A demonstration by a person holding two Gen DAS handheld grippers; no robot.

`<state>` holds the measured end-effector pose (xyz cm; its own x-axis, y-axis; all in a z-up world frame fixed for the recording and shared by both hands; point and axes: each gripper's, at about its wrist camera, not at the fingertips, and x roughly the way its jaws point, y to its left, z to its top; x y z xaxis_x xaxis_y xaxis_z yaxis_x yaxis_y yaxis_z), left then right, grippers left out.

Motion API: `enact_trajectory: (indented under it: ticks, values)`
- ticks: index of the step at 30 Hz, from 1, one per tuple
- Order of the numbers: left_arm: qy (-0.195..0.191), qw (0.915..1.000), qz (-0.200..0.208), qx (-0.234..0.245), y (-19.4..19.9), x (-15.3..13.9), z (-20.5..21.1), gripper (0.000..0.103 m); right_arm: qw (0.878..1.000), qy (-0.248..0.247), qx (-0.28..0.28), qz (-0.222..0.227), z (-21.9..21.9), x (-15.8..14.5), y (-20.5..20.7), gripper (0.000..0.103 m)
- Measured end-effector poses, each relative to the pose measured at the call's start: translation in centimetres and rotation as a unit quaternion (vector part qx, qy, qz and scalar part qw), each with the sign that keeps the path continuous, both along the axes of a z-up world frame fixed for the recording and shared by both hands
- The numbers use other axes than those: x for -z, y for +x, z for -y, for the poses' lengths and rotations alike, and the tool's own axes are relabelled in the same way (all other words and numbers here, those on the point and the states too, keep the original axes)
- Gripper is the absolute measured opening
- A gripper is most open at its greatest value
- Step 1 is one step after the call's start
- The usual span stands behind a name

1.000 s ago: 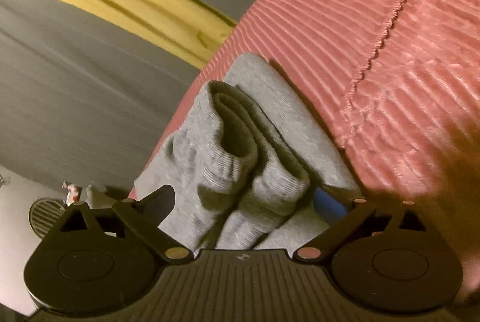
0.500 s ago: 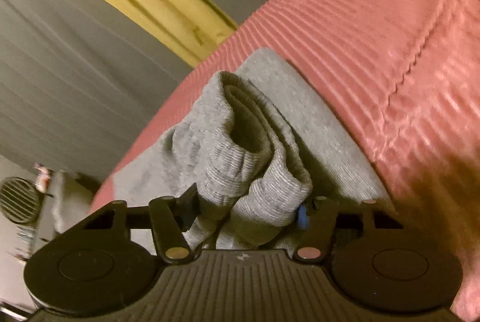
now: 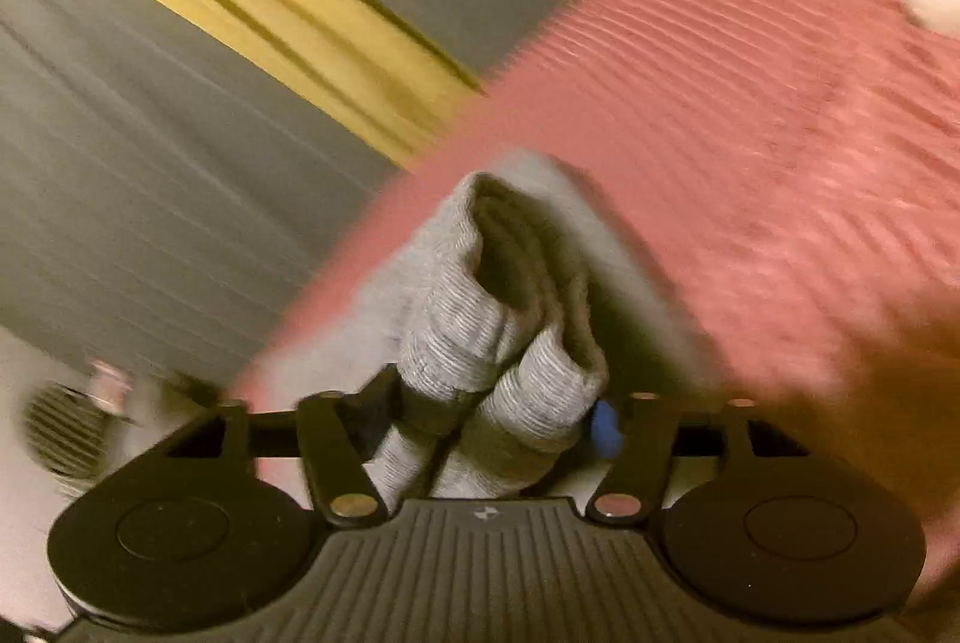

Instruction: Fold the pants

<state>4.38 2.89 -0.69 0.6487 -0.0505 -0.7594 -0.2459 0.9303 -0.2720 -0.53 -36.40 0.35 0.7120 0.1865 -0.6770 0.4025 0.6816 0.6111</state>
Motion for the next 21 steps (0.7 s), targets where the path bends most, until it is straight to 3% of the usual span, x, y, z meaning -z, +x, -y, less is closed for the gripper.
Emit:
enact_trajectory:
  ticks: [1, 2, 3, 8, 12, 16, 21]
  values:
    - [-0.001, 1.0, 0.004, 0.008, -0.1, -0.1, 0.1, 0.095, 1.0, -0.006, -0.01, 0.01, 0.2, 0.4, -0.5, 0.081]
    - [-0.001, 0.9997, 0.007, 0.022, -0.2, -0.2, 0.3, 0.095, 0.999, -0.026, -0.017, 0.017, 0.3, 0.4, -0.9, 0.097]
    - [0.0, 0.9993, 0.01, 0.037, -0.2, -0.3, 0.6, 0.095, 0.998, -0.059, -0.013, 0.007, 0.2, 0.3, -1.3, 0.099]
    - [0.058, 0.9922, 0.023, 0.108, -0.5, -0.6, 3.8, 0.096, 1.0, -0.017, -0.021, 0.006, 0.6, 1.7, -0.6, 0.099]
    - [0.079, 0.9883, 0.029, 0.127, -0.9, -0.8, 5.0, 0.096, 0.999, 0.049, -0.01, 0.002, 1.1, 3.4, -0.4, 0.099]
    - [0.071, 0.9895, 0.024, 0.124, -0.9, -0.6, 4.8, 0.096, 1.0, 0.026, -0.014, 0.003, 1.0, 2.7, -1.0, 0.099]
    - [0.039, 0.9925, -0.012, 0.115, 0.1, 0.5, 4.1, 0.096, 0.999, -0.021, -0.025, 0.002, -0.5, 2.2, -1.0, 0.099]
